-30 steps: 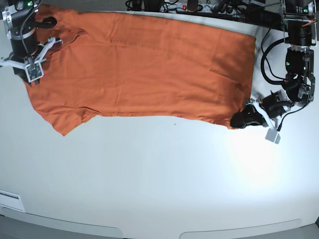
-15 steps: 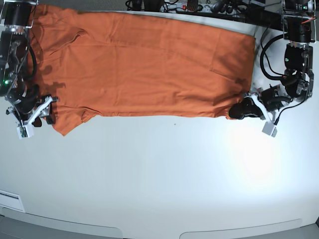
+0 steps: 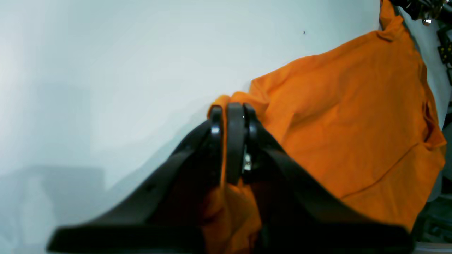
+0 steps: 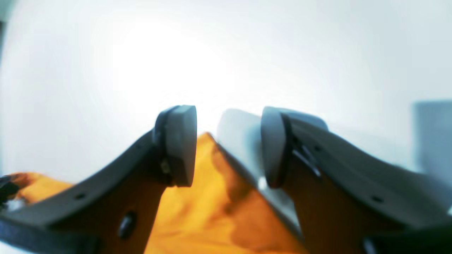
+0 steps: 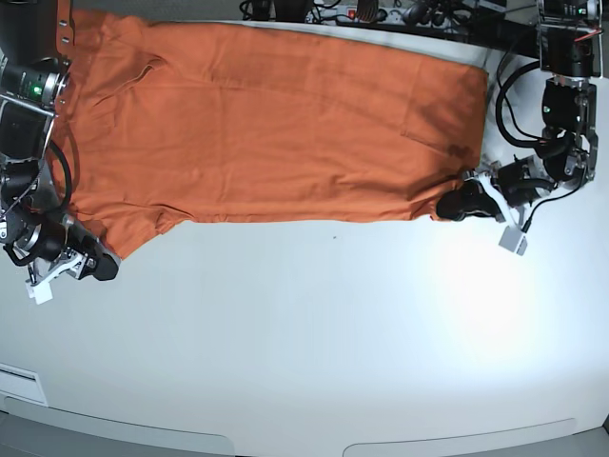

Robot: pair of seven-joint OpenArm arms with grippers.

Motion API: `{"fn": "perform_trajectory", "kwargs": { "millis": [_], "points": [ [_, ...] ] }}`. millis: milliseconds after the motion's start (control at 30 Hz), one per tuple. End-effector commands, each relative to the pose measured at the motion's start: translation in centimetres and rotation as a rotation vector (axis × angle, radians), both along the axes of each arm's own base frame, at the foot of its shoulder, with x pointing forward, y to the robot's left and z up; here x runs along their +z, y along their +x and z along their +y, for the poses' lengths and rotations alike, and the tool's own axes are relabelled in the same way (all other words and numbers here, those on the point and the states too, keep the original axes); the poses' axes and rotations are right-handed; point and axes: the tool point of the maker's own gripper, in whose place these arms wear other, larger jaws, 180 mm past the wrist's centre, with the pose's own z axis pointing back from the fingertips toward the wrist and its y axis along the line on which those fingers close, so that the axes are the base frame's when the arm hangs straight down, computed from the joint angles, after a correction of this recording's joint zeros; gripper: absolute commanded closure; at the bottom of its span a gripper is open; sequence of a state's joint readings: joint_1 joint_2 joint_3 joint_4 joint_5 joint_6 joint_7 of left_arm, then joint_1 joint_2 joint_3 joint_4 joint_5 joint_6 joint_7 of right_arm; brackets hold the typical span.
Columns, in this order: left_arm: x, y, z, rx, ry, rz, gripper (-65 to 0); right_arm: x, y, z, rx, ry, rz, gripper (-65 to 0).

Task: Fold the T-shirt properly
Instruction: 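Move the right gripper to the opposite sleeve-side corner and grasp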

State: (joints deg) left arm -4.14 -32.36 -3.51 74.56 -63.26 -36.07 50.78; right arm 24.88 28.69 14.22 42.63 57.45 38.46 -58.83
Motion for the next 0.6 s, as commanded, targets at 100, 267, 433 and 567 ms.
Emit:
{"fn": "perform_trajectory", "kwargs": {
  "millis": [100, 267, 433, 567],
  "points": [
    [1.8, 1.0, 0.4, 0.008, -0.013, -0.056, 0.0, -0.5, -1.6, 1.3, 0.115, 0.001, 0.067, -31.7],
    [1.8, 1.0, 0.4, 0.008, -0.014, -0.056, 0.0, -2.5, -3.4, 3.2, 0.224, -0.044, 0.153, -31.5],
    [1.8, 1.0, 0.4, 0.007, -0.013, -0.056, 0.0, -3.4, -4.1, 3.8, 0.272, -0.079, 0.188, -24.1],
    [1.8, 1.0, 0.4, 0.007, -0.013, -0.056, 0.0, -3.2, -3.7, 3.5, 0.257, -0.083, 0.168, 0.0]
  ]
}}
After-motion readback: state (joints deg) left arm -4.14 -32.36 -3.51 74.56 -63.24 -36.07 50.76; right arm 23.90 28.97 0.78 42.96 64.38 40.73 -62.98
